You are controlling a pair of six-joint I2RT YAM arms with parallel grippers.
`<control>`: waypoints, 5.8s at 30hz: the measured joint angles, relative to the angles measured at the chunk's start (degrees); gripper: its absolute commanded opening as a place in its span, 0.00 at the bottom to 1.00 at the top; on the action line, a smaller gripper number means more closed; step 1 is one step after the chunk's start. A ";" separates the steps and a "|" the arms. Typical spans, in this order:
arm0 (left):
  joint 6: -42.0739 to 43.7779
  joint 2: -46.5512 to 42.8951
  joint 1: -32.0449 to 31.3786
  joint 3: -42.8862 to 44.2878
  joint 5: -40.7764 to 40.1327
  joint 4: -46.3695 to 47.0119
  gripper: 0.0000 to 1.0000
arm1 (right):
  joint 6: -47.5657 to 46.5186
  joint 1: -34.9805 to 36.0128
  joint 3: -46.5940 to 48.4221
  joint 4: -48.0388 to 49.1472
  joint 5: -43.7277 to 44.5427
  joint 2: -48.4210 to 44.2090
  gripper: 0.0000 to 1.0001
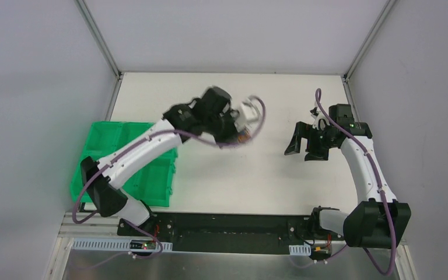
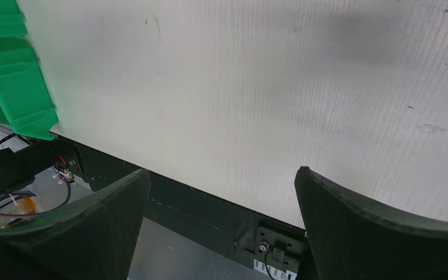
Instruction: Untangle the cables
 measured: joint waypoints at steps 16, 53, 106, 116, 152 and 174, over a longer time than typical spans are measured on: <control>4.68 6.54 -10.01 4.57 3.32 -11.69 0.00 | -0.02 -1.36 0.87 -0.37 -0.50 0.72 0.99; 16.22 3.93 -5.33 -2.64 20.85 -0.44 0.00 | 4.17 1.70 1.44 9.20 -15.52 9.81 0.99; 27.58 -23.98 9.88 -37.92 8.28 13.88 0.00 | 9.60 -11.98 17.64 13.42 -10.47 22.08 0.00; 30.69 -28.33 11.50 -36.35 7.63 4.96 0.00 | 9.55 -26.77 33.03 13.81 -2.99 29.53 0.00; -26.47 0.48 11.56 -29.07 19.19 17.92 0.90 | 1.90 -2.71 8.72 9.49 -4.33 27.28 0.75; -45.66 13.44 10.62 -38.71 31.01 41.66 0.64 | 10.23 29.79 2.19 24.85 -8.98 35.12 0.40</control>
